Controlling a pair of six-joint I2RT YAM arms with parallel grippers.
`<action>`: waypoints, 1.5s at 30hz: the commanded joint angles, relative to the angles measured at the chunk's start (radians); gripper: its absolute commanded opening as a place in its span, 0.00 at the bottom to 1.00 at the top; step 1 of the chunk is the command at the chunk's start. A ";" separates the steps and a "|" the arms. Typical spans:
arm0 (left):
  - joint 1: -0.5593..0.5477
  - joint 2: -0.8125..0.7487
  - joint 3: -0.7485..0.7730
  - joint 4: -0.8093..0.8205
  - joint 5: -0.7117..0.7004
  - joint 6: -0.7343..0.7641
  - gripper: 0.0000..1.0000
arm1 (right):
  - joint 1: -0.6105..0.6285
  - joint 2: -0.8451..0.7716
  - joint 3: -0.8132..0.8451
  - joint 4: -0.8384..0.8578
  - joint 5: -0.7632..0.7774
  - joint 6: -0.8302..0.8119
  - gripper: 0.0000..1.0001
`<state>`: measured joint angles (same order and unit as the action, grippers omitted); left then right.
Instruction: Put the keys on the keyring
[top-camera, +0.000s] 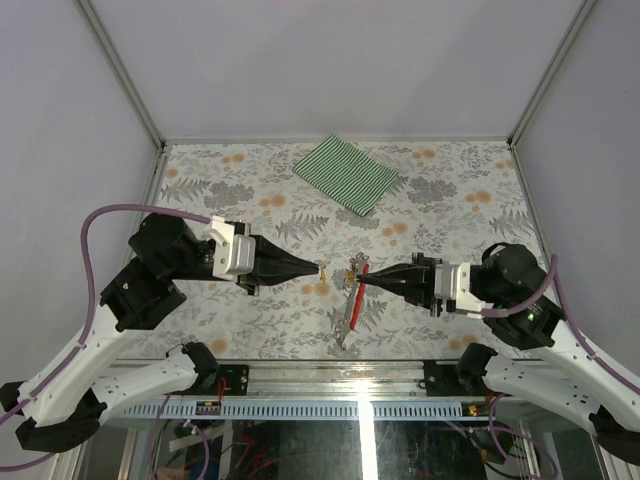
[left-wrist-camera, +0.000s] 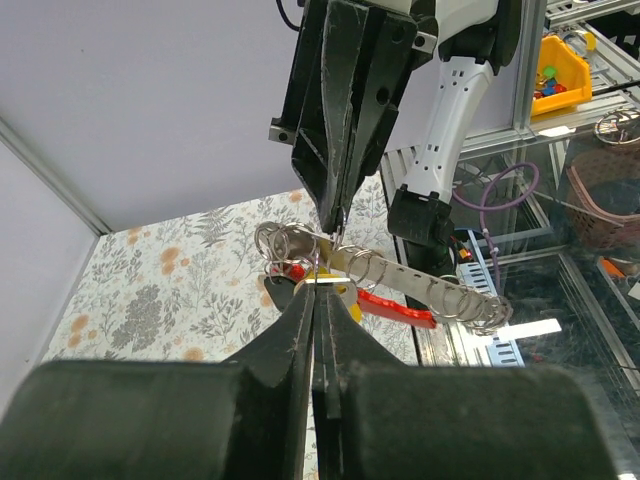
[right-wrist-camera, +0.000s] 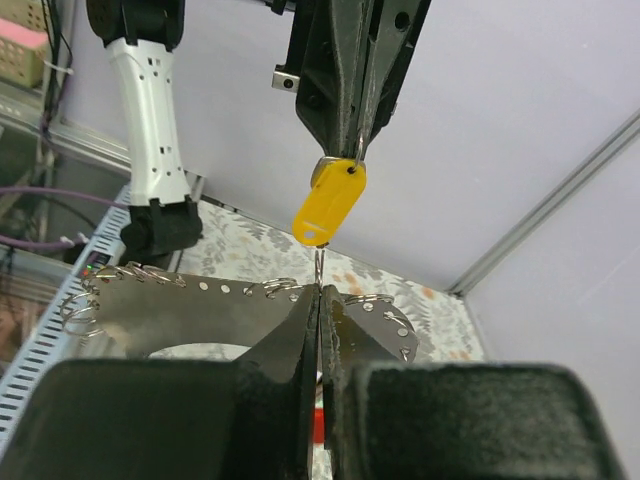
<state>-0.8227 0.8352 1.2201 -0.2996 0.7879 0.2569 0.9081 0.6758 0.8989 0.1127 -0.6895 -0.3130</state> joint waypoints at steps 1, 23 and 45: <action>0.005 -0.001 -0.009 0.067 0.016 -0.019 0.00 | 0.003 -0.021 0.014 0.124 0.029 -0.164 0.00; 0.005 0.006 -0.034 0.113 -0.025 -0.049 0.00 | 0.002 0.120 0.261 -0.123 0.038 0.143 0.00; 0.004 0.022 -0.028 0.106 -0.015 -0.039 0.00 | 0.003 0.260 0.408 -0.242 -0.050 0.385 0.00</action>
<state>-0.8227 0.8555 1.1934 -0.2390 0.7776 0.2203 0.9081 0.9306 1.2541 -0.2008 -0.7357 0.0257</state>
